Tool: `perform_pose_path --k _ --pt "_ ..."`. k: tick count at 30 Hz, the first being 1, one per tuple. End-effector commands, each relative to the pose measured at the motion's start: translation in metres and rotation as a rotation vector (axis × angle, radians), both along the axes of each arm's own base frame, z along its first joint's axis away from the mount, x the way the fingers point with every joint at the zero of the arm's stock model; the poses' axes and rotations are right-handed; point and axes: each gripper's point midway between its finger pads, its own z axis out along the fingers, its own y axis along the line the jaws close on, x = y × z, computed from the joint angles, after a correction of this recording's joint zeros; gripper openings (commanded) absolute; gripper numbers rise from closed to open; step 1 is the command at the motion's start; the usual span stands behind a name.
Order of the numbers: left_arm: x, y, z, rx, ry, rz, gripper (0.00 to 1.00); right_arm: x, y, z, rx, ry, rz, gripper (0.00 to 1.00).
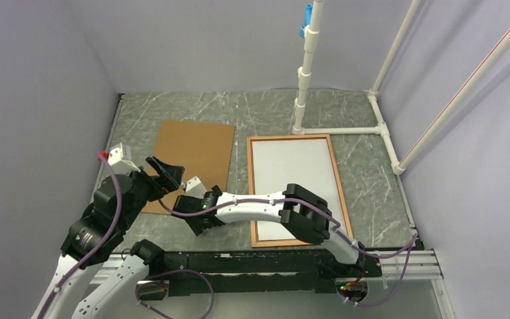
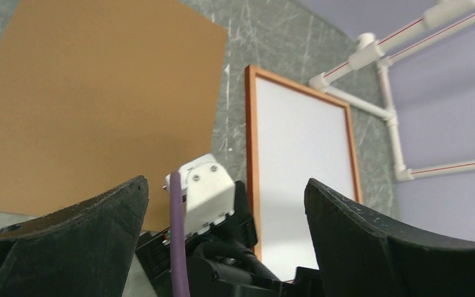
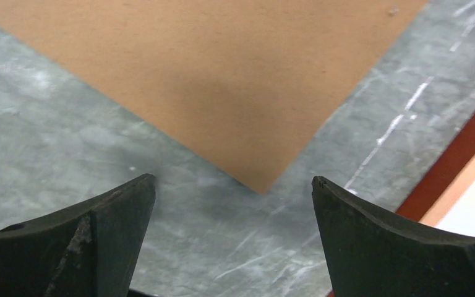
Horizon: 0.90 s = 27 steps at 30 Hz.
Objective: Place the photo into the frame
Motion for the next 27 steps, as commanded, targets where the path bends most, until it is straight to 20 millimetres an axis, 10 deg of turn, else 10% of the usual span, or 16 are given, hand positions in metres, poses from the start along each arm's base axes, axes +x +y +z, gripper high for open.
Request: perform_pose_path --k 1,12,27 --pt "0.004 -0.003 -0.007 0.06 0.056 -0.021 0.99 0.019 -0.035 -0.005 -0.141 -0.063 -0.058 1.0" --pt "0.013 -0.011 -0.024 0.119 0.125 -0.05 0.99 0.037 -0.083 -0.022 -0.069 0.058 -0.174 0.99" --pt "0.019 0.008 -0.06 0.246 0.267 0.05 0.99 0.059 -0.075 -0.018 0.188 0.237 -0.2 0.99"
